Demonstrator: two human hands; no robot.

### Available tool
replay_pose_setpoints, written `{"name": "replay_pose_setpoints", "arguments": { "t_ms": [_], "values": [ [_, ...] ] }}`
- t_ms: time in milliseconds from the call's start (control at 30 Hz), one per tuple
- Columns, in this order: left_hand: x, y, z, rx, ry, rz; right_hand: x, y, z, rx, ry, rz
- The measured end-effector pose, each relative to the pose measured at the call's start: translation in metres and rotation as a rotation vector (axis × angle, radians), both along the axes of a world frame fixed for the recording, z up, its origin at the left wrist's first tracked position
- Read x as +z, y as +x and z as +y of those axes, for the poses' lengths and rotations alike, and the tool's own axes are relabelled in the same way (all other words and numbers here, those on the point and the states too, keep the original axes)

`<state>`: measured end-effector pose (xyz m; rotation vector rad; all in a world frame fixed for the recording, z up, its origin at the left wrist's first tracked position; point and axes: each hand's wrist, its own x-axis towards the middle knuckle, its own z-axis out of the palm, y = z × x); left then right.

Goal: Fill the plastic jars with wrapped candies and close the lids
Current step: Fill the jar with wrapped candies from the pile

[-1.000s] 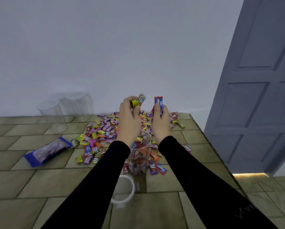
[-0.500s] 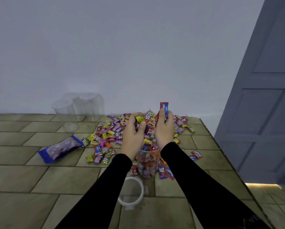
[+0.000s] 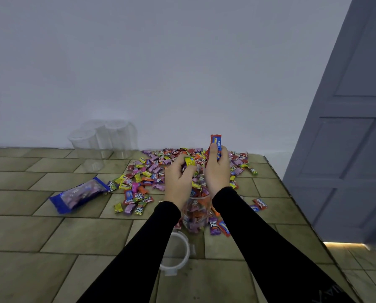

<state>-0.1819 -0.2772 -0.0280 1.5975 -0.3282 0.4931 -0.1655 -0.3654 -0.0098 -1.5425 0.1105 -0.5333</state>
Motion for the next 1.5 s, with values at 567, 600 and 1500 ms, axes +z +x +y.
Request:
{"name": "replay_pose_setpoints", "arguments": {
  "t_ms": [567, 600, 1500],
  "values": [
    [-0.004, 0.006, 0.008, -0.118, -0.085, 0.046, -0.003, 0.002, 0.0, -0.024, -0.024, 0.0],
    [-0.005, 0.006, 0.009, -0.11, -0.115, 0.038, -0.003, 0.001, 0.001, -0.016, -0.01, 0.001],
    [-0.055, 0.014, 0.0, -0.155, -0.359, 0.474, -0.004, -0.001, 0.0, 0.177, 0.191, -0.022]
  ]
}}
